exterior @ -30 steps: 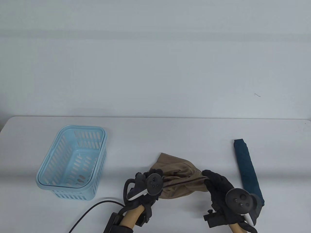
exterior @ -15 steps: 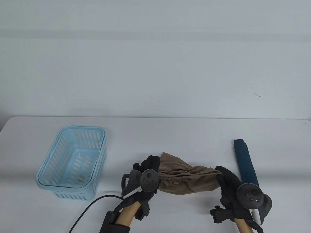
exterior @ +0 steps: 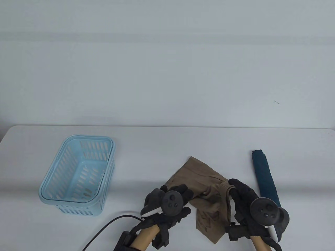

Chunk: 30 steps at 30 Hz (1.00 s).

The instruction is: Roll shorts into tight roll

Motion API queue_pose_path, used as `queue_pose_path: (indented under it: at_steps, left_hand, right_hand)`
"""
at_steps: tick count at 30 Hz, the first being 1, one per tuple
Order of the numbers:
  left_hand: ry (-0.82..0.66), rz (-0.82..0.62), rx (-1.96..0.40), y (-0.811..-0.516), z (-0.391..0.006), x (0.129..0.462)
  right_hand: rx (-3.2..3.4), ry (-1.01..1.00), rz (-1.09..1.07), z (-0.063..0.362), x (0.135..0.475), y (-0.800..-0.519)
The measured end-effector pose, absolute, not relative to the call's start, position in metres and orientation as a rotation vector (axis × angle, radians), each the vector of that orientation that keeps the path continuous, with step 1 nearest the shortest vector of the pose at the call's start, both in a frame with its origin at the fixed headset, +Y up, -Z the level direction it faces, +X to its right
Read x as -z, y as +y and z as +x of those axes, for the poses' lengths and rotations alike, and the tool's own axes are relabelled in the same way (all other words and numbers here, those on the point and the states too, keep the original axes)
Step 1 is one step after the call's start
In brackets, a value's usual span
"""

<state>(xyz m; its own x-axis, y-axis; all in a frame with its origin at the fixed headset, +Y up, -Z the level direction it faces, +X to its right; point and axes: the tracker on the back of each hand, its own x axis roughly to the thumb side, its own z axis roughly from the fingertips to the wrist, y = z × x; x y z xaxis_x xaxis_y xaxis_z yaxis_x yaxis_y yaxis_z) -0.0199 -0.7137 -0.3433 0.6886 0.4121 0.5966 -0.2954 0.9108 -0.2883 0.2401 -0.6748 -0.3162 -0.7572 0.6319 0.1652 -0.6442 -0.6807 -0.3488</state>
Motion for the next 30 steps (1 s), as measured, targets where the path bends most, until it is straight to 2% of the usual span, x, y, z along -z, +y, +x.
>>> queue_pose_path:
  at_steps: [6,12,18,20,22,24,30]
  left_hand:
    - [-0.778,-0.328,-0.261,-0.737,0.030,0.317]
    - [-0.718,-0.424,-0.026,-0.770,0.071,0.309]
    - [-0.627,-0.363,0.230,-0.777,0.089,0.306]
    - [-0.610,-0.364,0.254,-0.777,0.084,0.309]
    - [-0.617,-0.370,0.206,-0.775,0.074,0.314]
    - [-0.563,-0.367,0.121,-0.767,0.056,0.321]
    - [-0.391,-0.273,-0.137,-0.725,-0.018,0.347]
  right_hand:
    - [-2.396,-0.507,0.048,0.240,0.316,-0.674]
    - [-2.404,-0.497,0.056,0.239,0.316,-0.674]
    - [-2.428,-0.557,0.038,0.247,0.314,-0.670]
    - [-2.395,-0.552,0.025,0.252,0.314,-0.668]
    - [-2.389,-0.561,0.012,0.256,0.314,-0.667]
    - [-2.404,-0.561,0.001,0.258,0.314,-0.667]
    - [-2.387,-0.514,-0.015,0.258,0.320,-0.663]
